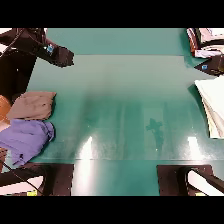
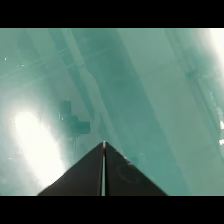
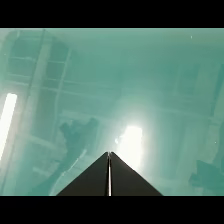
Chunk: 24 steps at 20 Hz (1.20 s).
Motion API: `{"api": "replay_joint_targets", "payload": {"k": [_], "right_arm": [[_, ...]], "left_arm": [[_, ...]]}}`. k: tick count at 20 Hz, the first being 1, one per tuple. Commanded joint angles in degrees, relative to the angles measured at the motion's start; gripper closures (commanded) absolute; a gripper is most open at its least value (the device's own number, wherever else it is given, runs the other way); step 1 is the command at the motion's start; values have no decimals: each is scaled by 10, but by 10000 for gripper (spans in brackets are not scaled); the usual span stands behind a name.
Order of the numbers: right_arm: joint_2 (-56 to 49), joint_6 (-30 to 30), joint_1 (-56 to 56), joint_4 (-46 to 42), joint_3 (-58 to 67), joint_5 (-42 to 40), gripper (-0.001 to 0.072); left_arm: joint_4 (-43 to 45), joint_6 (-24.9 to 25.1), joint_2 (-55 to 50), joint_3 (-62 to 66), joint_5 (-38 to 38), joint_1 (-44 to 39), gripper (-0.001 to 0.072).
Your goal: Fold the shirts.
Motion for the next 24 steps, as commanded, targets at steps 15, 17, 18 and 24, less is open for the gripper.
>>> {"api": "replay_joint_targets", "payload": {"k": [15, 17, 18, 24], "right_arm": [[0, 0, 1, 0, 0, -2, 696], [0, 0, 1, 1, 0, -2, 695], [0, 0, 1, 1, 0, -2, 696], [0, 0, 1, 1, 0, -2, 695]], "left_arm": [[26, 35, 0, 0, 57, 1, 674], [149, 2, 0, -8, 22, 1, 116], [223, -29, 0, -21, 3, 3, 85], [288, -75, 0, -247, 15, 126, 81]]}}
